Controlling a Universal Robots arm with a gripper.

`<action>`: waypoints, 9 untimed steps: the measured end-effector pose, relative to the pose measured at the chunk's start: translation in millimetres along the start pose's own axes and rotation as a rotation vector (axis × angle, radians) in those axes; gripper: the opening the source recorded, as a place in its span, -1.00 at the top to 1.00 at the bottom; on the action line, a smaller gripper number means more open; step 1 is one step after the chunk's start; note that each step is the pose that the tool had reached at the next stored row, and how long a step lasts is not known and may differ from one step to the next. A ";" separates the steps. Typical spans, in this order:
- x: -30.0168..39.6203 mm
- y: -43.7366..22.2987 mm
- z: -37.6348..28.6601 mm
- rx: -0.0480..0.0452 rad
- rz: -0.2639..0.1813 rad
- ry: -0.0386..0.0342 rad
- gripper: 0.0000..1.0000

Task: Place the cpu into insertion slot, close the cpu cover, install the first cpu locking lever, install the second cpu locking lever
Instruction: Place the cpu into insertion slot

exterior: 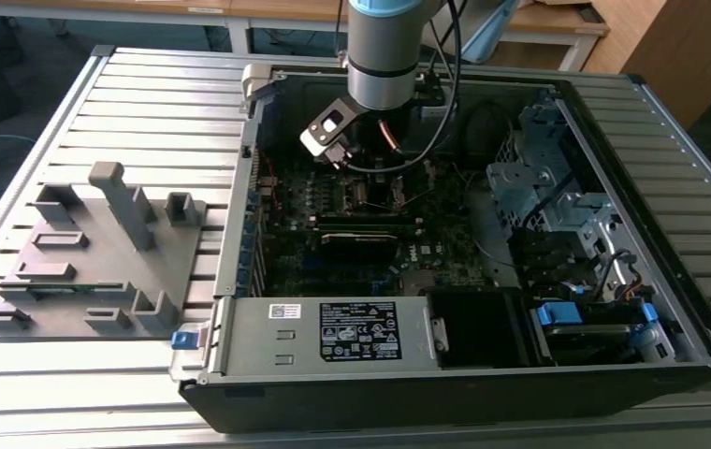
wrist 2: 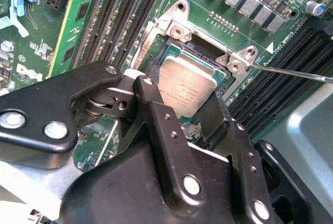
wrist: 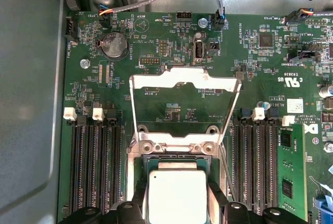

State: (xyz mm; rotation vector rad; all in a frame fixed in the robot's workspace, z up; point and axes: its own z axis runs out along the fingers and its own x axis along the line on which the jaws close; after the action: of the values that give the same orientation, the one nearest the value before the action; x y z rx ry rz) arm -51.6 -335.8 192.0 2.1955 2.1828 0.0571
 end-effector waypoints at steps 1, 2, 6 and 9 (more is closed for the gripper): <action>0.0 0.0 0.0 0.0000 0.000 0.0001 -0.08; 0.0 0.0 0.0 0.0000 0.000 0.0001 -0.08; 0.0 0.0 0.4 0.0002 0.000 -0.0002 -0.08; 0.0 0.0 0.6 0.0000 0.000 0.0000 -0.08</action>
State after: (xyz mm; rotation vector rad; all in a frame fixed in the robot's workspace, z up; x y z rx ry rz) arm -51.6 -335.8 191.4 2.1954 2.1829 0.0571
